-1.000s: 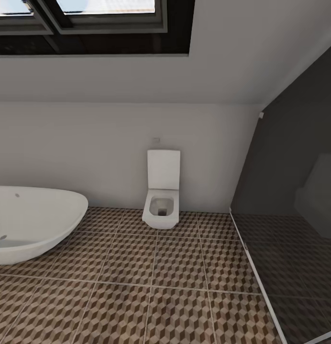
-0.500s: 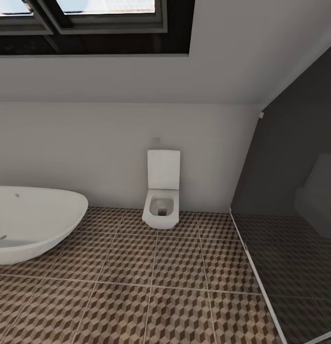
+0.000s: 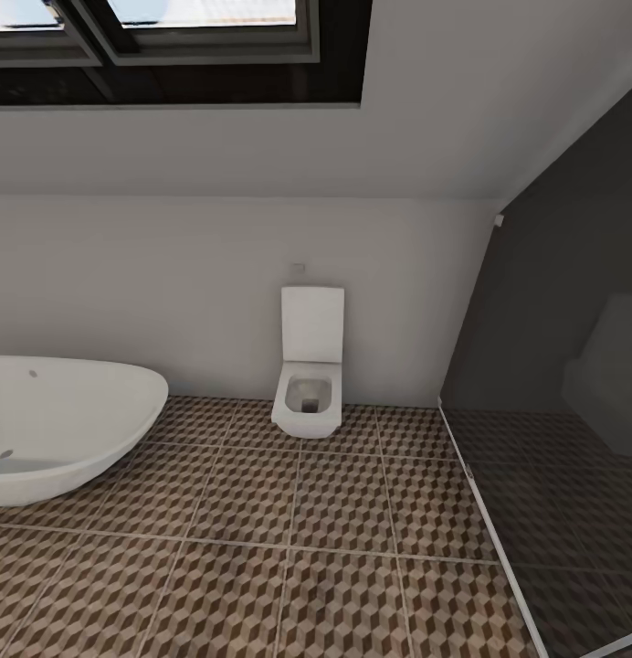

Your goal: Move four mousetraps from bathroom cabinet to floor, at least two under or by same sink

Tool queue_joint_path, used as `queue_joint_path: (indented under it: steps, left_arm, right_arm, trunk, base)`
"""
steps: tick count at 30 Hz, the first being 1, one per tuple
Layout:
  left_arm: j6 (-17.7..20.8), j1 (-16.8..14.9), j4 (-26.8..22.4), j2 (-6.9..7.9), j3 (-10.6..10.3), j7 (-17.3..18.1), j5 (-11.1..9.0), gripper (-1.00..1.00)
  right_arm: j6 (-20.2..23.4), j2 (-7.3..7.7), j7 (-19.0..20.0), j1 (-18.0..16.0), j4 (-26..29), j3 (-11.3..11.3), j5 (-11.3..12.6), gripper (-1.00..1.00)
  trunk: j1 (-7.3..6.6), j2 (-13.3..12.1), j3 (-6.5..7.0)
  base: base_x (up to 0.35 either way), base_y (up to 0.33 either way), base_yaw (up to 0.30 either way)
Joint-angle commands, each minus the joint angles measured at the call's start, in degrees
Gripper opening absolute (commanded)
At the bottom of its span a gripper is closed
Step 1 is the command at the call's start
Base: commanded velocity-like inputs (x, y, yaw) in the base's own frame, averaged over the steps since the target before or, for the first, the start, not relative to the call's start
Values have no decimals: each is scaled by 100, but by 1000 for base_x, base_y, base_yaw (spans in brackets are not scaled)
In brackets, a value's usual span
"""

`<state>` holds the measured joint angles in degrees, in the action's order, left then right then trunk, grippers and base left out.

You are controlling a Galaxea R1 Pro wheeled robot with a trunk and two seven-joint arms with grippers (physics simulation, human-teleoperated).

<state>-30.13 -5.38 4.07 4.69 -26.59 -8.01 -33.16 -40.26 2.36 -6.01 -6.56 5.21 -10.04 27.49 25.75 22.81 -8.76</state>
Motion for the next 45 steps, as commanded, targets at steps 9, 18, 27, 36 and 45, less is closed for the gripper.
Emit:
queue_joint_path:
  steps: [9, 18, 27, 36, 45]
  left_arm:
    - [-20, -7, 14, -3, -40, -34, 11, -100]
    - [-20, -7, 14, -3, -40, -34, 12, -100]
    - [-18, -7, 14, -3, -40, -34, 12, -100]
    - [-19, -7, 14, -3, -40, -34, 11, -100]
    - [-20, -7, 14, -3, -40, -34, 12, -100]
  right_arm:
    - [-9, 1, -49, -3, 4, -51, 13, -100]
    - [-9, 1, -49, -3, 3, -52, 13, -100]
    - [-9, 1, -49, -3, 3, -51, 11, -100]
    - [-9, 1, -49, -3, 3, -53, 13, -100]
    - [-9, 1, -49, -3, 4, -51, 11, -100]
  trunk:
    - [3, 11, -11]
    - [3, 11, -11]
    - [3, 11, -11]
    - [3, 11, -11]
    - [3, 11, -11]
  base:
    - [0, 0, 0]
    - [0, 0, 0]
    - [0, 0, 0]
    - [0, 0, 0]
    - [0, 0, 0]
